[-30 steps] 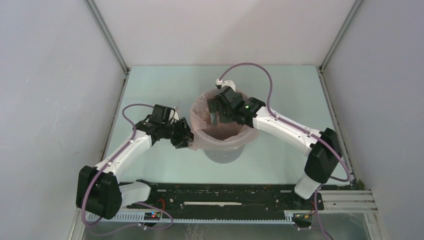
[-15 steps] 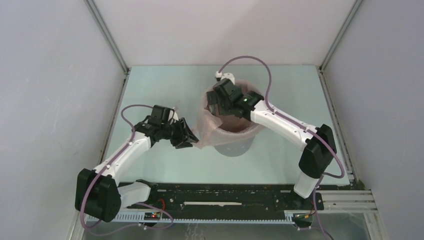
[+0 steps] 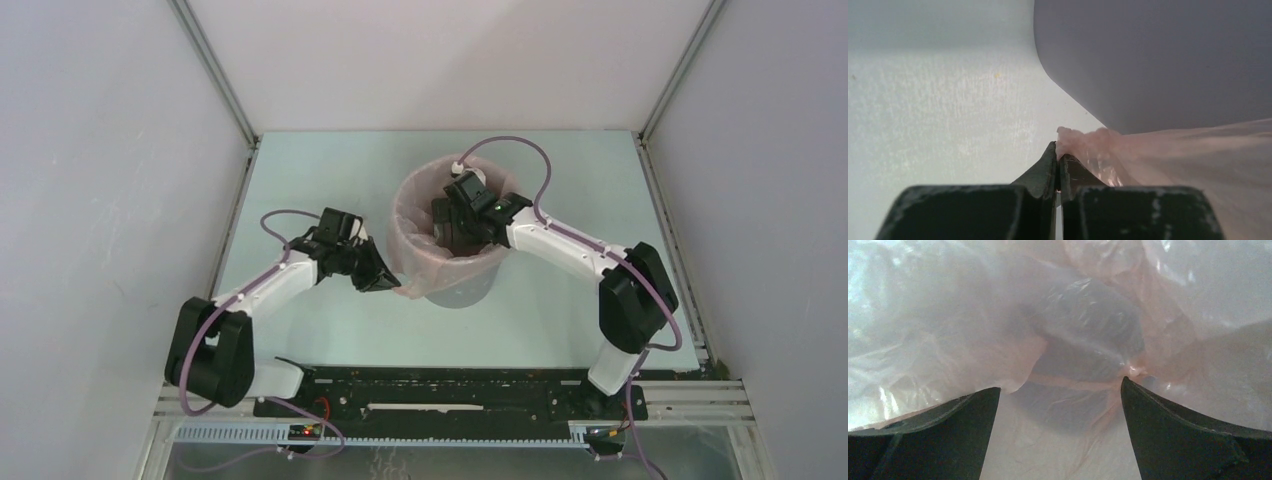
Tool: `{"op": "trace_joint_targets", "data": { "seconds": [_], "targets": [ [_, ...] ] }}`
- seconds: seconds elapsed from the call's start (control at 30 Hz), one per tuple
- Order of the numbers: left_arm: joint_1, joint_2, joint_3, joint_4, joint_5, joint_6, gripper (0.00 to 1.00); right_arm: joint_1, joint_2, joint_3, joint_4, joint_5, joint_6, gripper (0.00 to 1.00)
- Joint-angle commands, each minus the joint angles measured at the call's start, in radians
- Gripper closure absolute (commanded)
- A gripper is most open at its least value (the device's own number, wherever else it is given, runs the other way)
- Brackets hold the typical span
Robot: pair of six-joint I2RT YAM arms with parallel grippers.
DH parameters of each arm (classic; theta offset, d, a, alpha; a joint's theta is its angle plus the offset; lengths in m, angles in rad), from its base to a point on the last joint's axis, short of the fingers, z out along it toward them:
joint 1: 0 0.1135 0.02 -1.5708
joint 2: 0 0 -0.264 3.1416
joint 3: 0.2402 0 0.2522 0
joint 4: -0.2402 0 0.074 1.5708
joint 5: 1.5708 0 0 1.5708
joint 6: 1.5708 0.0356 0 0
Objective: Put the trash bags into the trash bin
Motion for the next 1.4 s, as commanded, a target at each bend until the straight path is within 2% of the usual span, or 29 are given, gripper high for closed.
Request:
{"op": "trace_joint_targets", "data": {
  "seconds": [0.0, 0.37, 0.63, 0.8, 1.0, 1.13, 1.23, 1.37],
  "targets": [
    [-0.029, 0.037, 0.020, 0.103, -0.003, -0.039, 0.99, -0.017, 0.051, 0.046, 0.073, -0.076, 0.044, 0.00],
    [-0.043, 0.056, 0.022, 0.122, -0.004, -0.047, 1.00, 0.003, 0.136, 0.032, 0.058, -0.084, 0.045, 0.00],
    [-0.048, 0.011, 0.031, 0.079, -0.016, -0.026, 1.00, 0.023, 0.065, 0.226, -0.190, -0.042, 0.060, 0.00],
    [-0.052, 0.008, 0.019, 0.079, -0.023, -0.009, 1.00, 0.034, -0.010, 0.252, -0.256, -0.013, 0.060, 0.01],
    [-0.058, 0.019, 0.031, 0.057, -0.042, 0.018, 1.00, 0.030, -0.024, 0.314, -0.326, 0.049, 0.003, 0.02],
    [-0.062, 0.026, 0.041, 0.046, -0.046, 0.029, 1.00, -0.007, -0.043, 0.286, -0.272, 0.093, -0.062, 0.03],
    [-0.065, 0.027, 0.040, 0.046, -0.047, 0.027, 1.00, -0.044, -0.023, 0.231, -0.138, 0.105, -0.130, 0.03],
    [-0.069, 0.029, 0.047, 0.034, -0.054, 0.028, 1.00, -0.056, 0.045, 0.207, 0.007, 0.161, -0.133, 0.05]
  ]
}}
